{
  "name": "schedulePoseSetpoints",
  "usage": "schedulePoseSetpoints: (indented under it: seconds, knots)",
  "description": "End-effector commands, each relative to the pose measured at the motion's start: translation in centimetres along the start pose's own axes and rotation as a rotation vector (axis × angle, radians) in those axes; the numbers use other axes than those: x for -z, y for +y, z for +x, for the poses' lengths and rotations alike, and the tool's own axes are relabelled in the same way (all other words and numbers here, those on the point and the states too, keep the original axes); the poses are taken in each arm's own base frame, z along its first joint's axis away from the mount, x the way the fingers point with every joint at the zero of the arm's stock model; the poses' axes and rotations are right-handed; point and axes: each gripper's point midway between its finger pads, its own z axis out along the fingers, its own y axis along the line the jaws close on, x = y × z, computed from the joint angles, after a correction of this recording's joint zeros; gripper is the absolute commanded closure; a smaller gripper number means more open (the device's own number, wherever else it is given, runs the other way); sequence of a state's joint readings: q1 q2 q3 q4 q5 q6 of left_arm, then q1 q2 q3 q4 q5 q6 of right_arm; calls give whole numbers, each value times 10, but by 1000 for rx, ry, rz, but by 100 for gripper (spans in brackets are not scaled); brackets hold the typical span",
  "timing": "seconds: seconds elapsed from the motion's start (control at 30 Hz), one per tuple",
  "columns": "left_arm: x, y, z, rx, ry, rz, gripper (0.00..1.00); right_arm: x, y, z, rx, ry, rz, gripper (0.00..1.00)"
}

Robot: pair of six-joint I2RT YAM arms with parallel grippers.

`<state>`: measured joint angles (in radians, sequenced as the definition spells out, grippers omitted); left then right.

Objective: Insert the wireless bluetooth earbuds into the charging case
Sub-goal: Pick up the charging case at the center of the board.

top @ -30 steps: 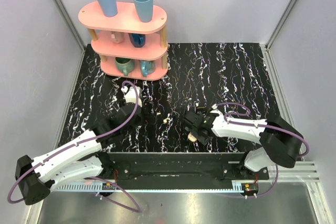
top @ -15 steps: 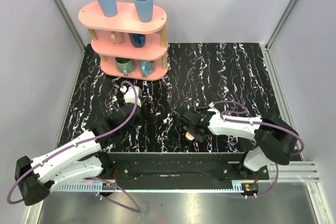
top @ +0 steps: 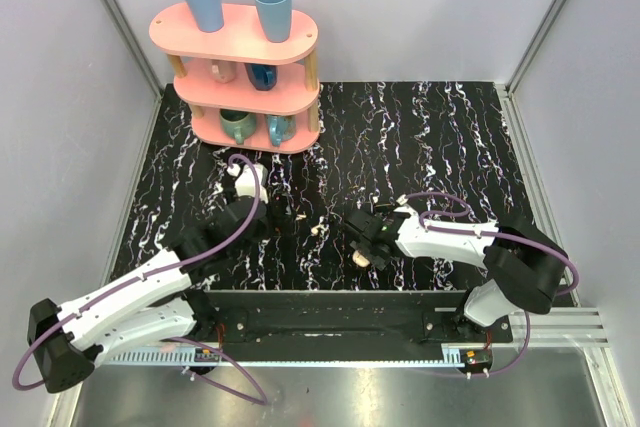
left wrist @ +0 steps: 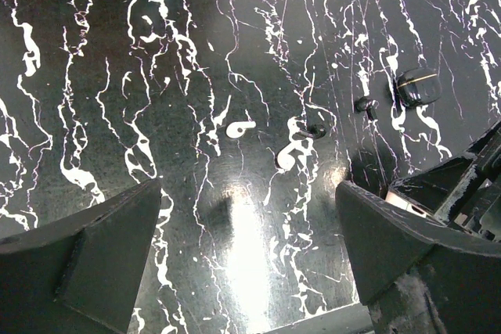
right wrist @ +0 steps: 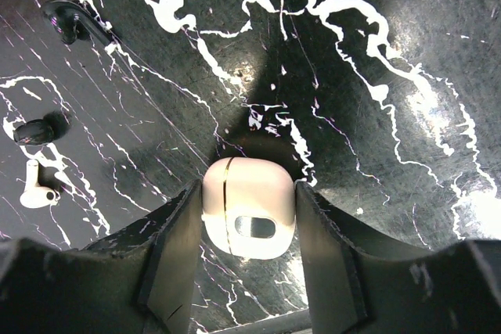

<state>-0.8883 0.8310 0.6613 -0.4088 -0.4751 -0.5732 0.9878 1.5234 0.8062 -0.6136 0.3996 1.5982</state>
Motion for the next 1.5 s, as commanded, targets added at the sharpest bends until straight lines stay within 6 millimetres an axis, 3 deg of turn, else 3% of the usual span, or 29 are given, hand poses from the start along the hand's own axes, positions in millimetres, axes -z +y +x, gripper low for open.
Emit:
schedulePoseSetpoints:
  seconds: [0.0, 0.2, 0.43, 0.57, 0.83, 1.17, 1.33, 1.47]
  knots:
    - [0, -16, -16, 38, -39, 60, 1, -7, -5, -6, 23, -38, 13, 62]
    - [1, -37, -16, 56, -33, 163, 1, 18, 34, -35, -9, -142, -141, 69]
    - [13, -52, -22, 103, -100, 305, 1, 41, 71, -58, -46, -179, -240, 69]
    - [15, -67, -13, 142, -134, 437, 1, 49, 88, -72, -88, -172, -290, 68]
    - [14, -81, 7, 318, -185, 610, 1, 93, 125, -99, -164, -202, -446, 68]
    - [9, -105, -2, 401, -240, 725, 1, 109, 145, -95, -186, -152, -544, 68]
    - [6, -109, 1, 443, -240, 756, 2, 117, 146, -96, -166, -152, -572, 66]
    - [9, -116, -9, 468, -276, 802, 5, 125, 146, -99, -175, -150, -593, 66]
